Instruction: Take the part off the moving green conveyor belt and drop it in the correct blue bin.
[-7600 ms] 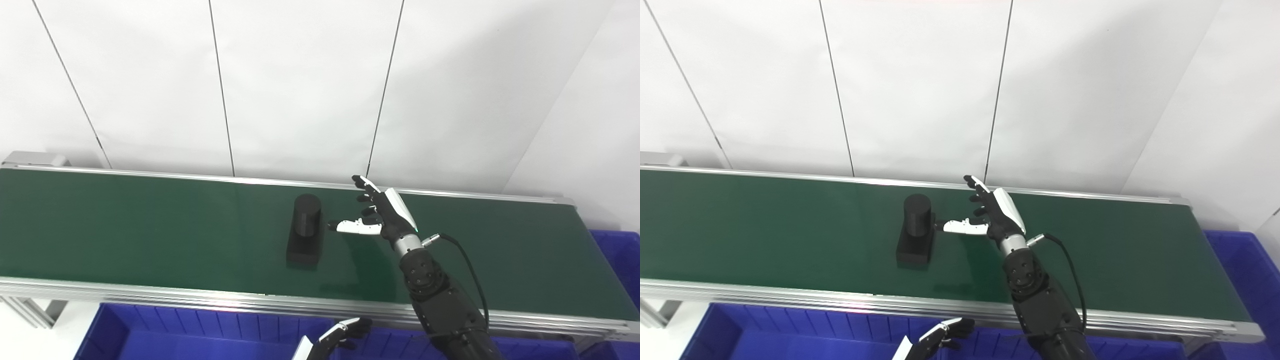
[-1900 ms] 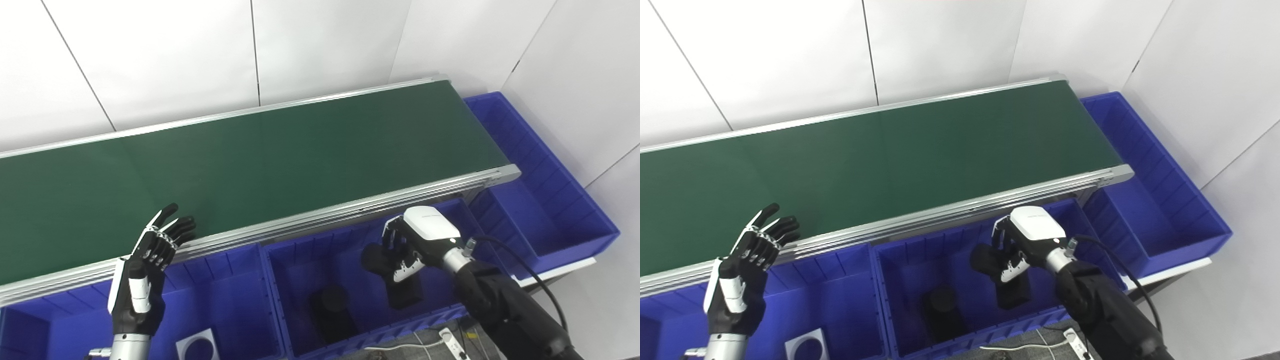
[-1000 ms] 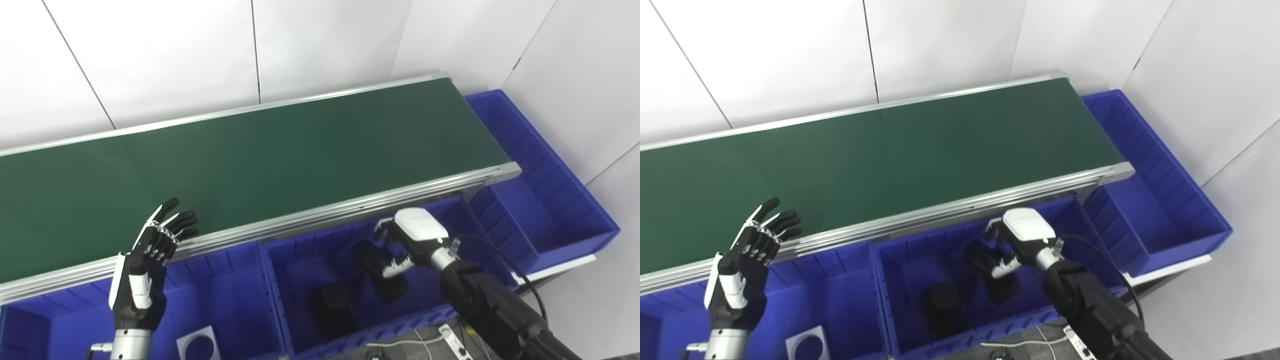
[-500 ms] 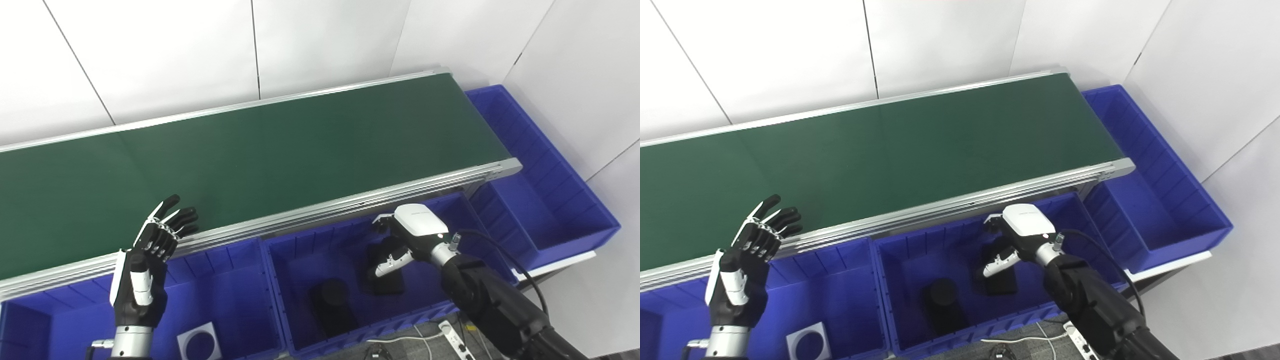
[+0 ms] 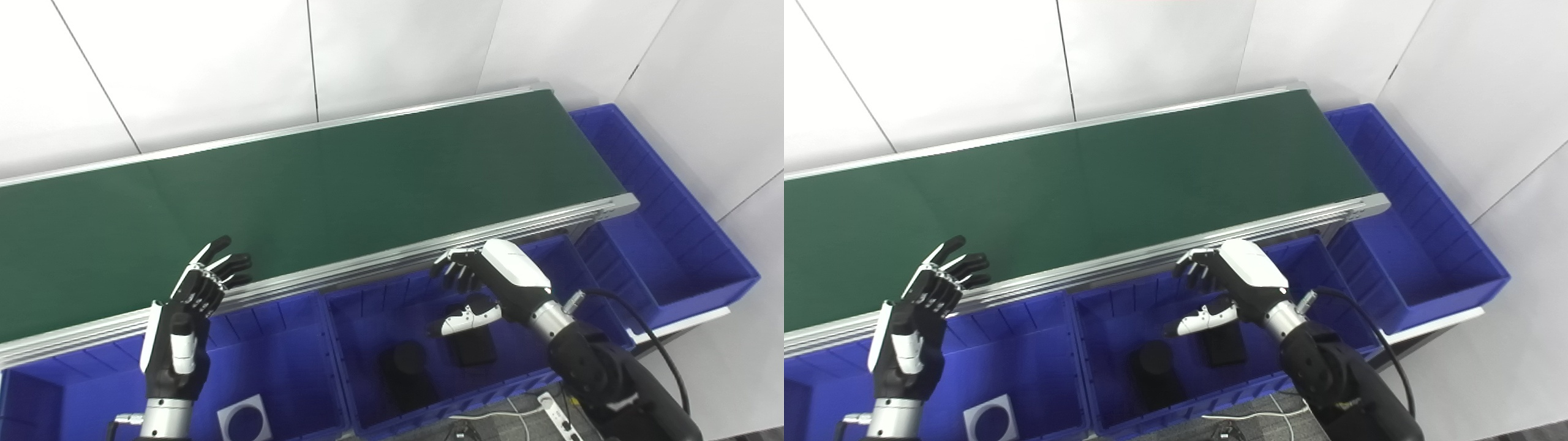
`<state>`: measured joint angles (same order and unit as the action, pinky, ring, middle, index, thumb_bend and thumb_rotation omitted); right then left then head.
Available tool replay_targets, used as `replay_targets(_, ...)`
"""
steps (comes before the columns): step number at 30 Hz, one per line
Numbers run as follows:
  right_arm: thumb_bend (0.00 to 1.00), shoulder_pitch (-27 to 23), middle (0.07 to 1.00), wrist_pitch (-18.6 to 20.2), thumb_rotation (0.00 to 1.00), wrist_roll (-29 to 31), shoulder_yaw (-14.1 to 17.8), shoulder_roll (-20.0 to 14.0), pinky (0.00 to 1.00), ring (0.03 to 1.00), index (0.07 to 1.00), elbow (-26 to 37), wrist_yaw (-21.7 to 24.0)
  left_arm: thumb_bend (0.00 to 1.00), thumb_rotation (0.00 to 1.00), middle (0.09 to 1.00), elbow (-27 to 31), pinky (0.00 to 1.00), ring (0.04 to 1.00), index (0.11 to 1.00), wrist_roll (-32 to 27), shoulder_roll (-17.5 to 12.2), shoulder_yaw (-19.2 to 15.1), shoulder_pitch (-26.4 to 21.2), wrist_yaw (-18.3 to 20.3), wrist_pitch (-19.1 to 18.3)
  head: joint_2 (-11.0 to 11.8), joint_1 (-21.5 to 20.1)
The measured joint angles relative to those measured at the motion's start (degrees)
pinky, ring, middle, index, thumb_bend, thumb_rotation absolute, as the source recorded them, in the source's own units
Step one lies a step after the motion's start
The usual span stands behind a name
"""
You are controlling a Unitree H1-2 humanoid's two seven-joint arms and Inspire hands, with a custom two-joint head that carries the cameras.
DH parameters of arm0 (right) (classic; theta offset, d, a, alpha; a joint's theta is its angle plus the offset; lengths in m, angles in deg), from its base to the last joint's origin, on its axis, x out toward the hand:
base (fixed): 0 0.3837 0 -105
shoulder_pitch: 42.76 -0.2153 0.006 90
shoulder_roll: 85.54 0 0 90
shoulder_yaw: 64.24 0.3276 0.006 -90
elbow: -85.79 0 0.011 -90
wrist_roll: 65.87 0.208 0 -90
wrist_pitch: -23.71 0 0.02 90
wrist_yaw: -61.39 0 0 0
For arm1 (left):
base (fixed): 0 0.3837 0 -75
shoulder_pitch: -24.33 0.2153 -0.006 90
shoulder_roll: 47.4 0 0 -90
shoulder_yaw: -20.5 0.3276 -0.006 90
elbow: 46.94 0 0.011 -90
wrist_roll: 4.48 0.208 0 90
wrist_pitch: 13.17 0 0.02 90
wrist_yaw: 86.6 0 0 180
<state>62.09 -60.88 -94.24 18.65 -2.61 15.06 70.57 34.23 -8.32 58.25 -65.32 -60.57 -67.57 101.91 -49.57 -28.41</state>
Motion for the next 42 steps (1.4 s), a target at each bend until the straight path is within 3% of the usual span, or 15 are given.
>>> replay_targets(4,0.88,0.3,0.595,0.0,0.53,4.3,0.3,2.6,0.43,0.518,0.653,1.7,0.1,0.70,1.00,0.771,1.0,0.73,0.779,0.866,2.4,0.1,1.2,0.5,-1.4,0.0,-0.1,3.1)
replay_targets(6,0.88,0.2,0.595,-0.1,0.54,5.5,-0.2,4.1,0.43,0.516,0.652,1.7,0.1,0.65,1.00,0.775,1.0,0.73,0.783,0.869,3.3,0.0,1.7,0.4,-1.9,0.0,-0.5,8.6)
replay_targets(8,0.88,0.2,0.592,-0.3,0.54,6.5,-1.2,5.4,0.43,0.512,0.648,1.6,0.1,0.62,1.00,0.775,0.9,0.73,0.785,0.872,3.8,-0.1,2.1,0.4,-2.6,0.0,-0.5,8.6)
replay_targets(11,0.87,0.1,0.590,-2.3,0.52,8.0,-2.3,6.5,0.43,0.507,0.647,0.8,0.1,0.58,1.00,0.767,-0.3,0.71,0.784,0.873,4.8,-0.5,2.9,0.3,-3.8,0.0,0.1,12.4)
replay_targets(13,0.86,0.0,0.616,-4.1,0.56,9.4,-2.6,7.1,0.45,0.547,0.643,0.2,0.0,0.56,0.99,0.771,-0.9,0.72,0.786,0.870,5.7,-0.9,3.4,0.3,-4.7,0.0,1.3,14.2)
replay_targets(18,0.83,-1.3,0.731,-12.7,0.71,12.0,-4.1,12.0,0.55,0.669,0.687,-5.1,-3.1,0.59,0.95,0.765,-2.8,0.74,0.778,0.859,6.6,-1.9,4.7,0.2,-7.3,0.0,4.6,16.5)
replay_targets(22,0.81,-3.6,0.770,-18.1,0.72,13.3,-4.9,18.8,0.60,0.715,0.726,-11.8,-6.9,0.66,0.94,0.758,-4.6,0.74,0.765,0.848,6.9,-1.9,7.0,0.3,-9.1,0.0,7.8,20.1)
replay_targets(24,0.81,-4.5,0.771,-21.2,0.71,13.6,-5.4,21.0,0.62,0.719,0.740,-14.6,-8.2,0.68,0.94,0.758,-5.1,0.74,0.764,0.844,6.9,-1.9,8.2,0.3,-9.6,0.0,7.8,20.2)
replay_targets(27,0.80,-5.9,0.768,-25.9,0.69,16.7,-5.1,23.5,0.65,0.721,0.758,-22.4,-9.4,0.70,0.94,0.762,-6.1,0.73,0.759,0.843,7.4,-2.0,10.3,0.4,-11.3,0.0,9.9,22.4)
replay_targets(33,0.82,-2.5,0.763,-28.4,0.70,20.5,-4.0,23.7,0.64,0.713,0.768,-29.8,-10.2,0.74,0.97,0.762,-6.4,0.71,0.751,0.841,10.3,-4.3,15.2,0.9,-17.9,0.0,10.8,23.8)
replay_targets(42,0.83,-2.2,0.767,-28.6,0.70,22.5,-3.8,23.3,0.65,0.719,0.774,-31.8,-10.5,0.76,0.98,0.756,-7.4,0.70,0.746,0.844,10.5,-6.3,19.7,0.5,-23.0,0.0,11.7,21.9)
